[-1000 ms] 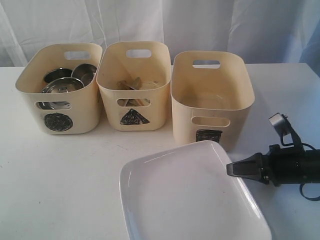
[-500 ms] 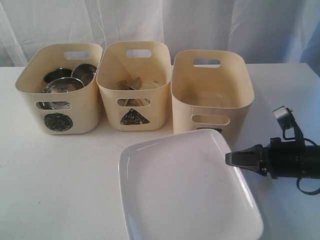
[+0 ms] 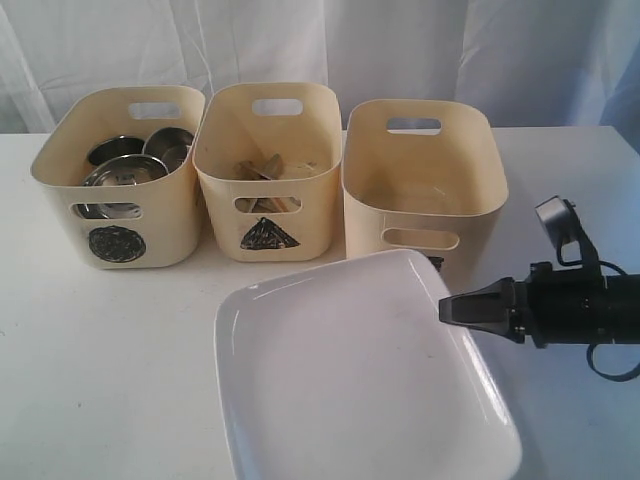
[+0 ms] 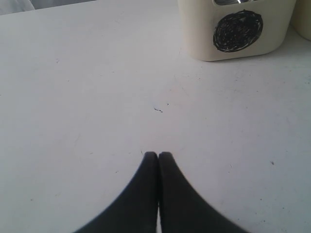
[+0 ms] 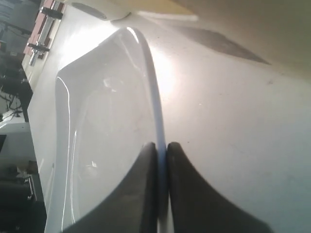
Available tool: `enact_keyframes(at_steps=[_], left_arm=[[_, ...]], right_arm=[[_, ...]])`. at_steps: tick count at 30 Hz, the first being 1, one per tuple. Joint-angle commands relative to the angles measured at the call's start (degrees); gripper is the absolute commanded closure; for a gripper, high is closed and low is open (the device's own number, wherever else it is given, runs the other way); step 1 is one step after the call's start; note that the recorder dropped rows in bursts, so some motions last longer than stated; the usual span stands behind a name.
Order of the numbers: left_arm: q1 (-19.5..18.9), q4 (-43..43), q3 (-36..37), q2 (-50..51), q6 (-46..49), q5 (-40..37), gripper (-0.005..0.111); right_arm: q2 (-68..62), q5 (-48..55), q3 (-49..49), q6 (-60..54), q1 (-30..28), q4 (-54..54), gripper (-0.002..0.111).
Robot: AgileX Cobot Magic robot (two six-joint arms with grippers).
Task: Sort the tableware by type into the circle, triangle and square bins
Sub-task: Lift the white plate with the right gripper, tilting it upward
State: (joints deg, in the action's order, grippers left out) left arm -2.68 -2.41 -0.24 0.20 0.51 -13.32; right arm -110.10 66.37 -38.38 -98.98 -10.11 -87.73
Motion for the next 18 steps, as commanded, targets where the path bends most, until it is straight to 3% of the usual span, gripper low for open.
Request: enact_keyframes(at_steps=[1, 18], left_arm=[[0.24, 0.36, 0.24, -0.20, -0.01, 0.07, 0.107], [0.24, 0.36, 0.24, -0.20, -0.01, 0.07, 0.107]], right_arm=[[2.94, 3.59, 0.17, 1.74, 3.42, -0.05, 0.108], [12.81, 3.59, 0.17, 6.08, 4.39, -6.66, 0.108]])
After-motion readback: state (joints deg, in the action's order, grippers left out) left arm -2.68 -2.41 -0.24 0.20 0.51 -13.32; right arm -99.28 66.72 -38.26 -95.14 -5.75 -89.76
